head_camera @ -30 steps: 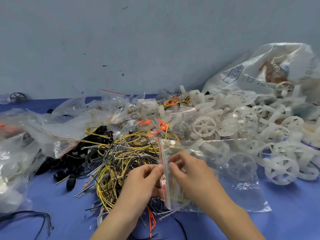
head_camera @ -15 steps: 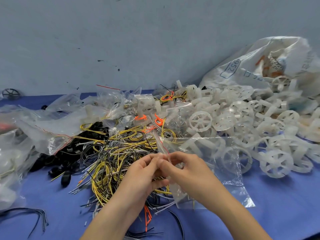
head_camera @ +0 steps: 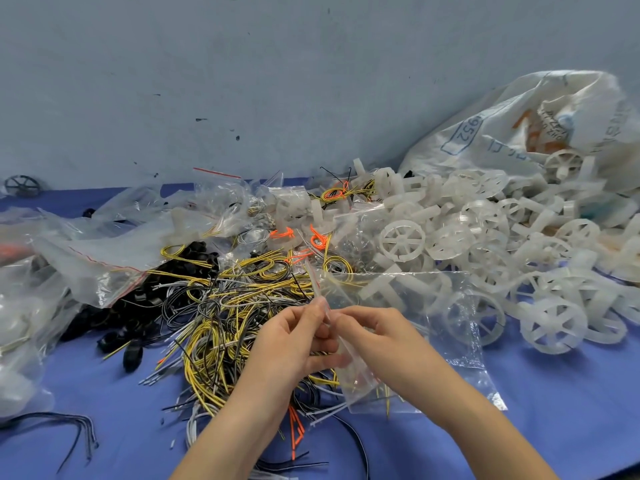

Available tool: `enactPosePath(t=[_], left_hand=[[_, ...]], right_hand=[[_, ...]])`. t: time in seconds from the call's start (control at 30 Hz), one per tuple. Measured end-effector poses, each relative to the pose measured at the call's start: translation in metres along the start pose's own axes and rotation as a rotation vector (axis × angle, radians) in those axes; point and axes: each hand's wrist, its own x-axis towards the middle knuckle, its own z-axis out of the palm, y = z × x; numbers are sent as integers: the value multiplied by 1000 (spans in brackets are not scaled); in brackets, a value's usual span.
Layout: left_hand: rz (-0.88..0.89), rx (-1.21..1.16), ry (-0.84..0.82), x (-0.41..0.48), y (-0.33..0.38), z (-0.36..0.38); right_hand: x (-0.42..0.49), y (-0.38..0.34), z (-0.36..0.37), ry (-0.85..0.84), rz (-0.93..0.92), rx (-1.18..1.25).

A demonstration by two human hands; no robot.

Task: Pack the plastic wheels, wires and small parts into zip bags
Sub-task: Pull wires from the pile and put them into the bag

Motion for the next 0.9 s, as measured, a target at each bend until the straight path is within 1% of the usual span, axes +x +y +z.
enactPosePath(t=[0.2,0.37,0.5,0.6,0.67,0.77,0.83,0.9], left_hand=[[6,87,-16,-2,0,0],[6,91,-58,-2,0,1],[-1,121,-53,-1,-1,-2],[16,144,-39,0,-3,-3],[19,156,-26,0,-4,-3],[49,191,-15,0,-4,-1],[100,271,-24,-2,-4,0],[180,412,19,-4,-3,-2]], right_hand=[[2,3,0,13,-11,-32],[3,5,1,8,-19,-57],[4,7,1,15,-30,-88],[4,7,1,28,-24,-41],[4,7,1,53,-5,-12],[6,7,1,106,23,-51],[6,3,1,170,32,-85],[5,-3,-1,242,31,-104]])
